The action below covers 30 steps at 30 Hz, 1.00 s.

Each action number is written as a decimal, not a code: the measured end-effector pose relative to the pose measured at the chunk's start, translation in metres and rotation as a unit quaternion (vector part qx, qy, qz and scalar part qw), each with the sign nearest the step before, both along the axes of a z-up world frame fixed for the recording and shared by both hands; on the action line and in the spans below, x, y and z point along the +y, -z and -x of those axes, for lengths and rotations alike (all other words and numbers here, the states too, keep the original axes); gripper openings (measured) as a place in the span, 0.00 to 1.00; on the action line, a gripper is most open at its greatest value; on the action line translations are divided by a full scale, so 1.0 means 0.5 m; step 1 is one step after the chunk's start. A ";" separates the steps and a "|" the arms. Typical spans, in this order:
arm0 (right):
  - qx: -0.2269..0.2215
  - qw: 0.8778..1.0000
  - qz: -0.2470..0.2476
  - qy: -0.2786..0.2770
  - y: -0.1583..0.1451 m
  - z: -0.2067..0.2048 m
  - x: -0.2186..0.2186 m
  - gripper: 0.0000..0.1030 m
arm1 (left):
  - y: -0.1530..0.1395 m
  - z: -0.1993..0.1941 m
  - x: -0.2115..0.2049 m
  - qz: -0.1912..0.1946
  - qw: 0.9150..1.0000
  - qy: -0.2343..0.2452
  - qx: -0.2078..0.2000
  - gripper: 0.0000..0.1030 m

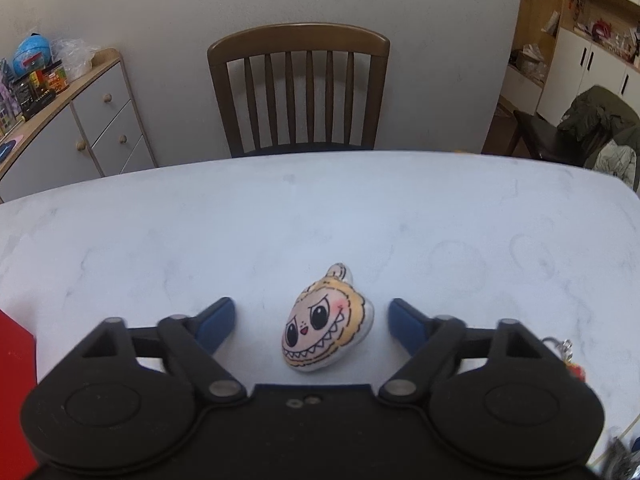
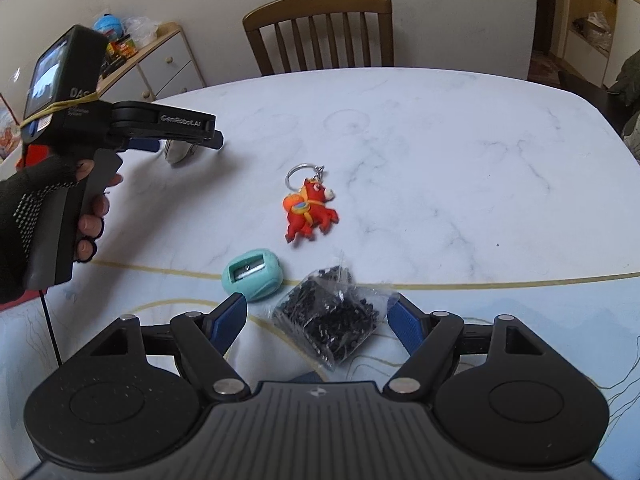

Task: Organize objects
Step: 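Grasp cartoon-face keychain with left tool while right tool grasps black bead bag, then carry keychain with left tool and bead bag with right tool into box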

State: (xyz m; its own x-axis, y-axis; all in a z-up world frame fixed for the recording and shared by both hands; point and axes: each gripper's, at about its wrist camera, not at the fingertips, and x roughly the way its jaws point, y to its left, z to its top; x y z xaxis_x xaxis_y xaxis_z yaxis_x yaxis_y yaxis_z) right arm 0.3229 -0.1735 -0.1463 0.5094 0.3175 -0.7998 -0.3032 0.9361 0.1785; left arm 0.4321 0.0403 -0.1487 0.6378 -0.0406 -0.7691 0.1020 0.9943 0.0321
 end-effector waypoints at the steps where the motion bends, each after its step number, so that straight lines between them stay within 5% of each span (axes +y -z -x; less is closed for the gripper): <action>1: -0.001 1.000 0.003 -0.002 0.000 0.003 0.001 0.70 | 0.000 0.000 0.001 0.003 1.000 0.003 -0.003 0.76; 11: -0.010 1.000 0.017 -0.002 -0.001 0.016 0.003 0.43 | -0.011 0.008 -0.010 -0.005 1.000 0.005 -0.012 0.35; 30: -0.023 0.999 -0.020 0.012 -0.080 0.087 -0.016 0.36 | -0.094 0.118 -0.008 0.041 0.999 0.023 0.008 0.34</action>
State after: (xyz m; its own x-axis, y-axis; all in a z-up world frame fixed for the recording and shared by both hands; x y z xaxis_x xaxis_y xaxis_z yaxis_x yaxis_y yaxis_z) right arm 0.2797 -0.1817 -0.1061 0.5531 0.3366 -0.7621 -0.2904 0.9353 0.2023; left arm 0.3729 0.0362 -0.1017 0.6217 -0.1333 -0.7718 0.1471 0.9877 -0.0521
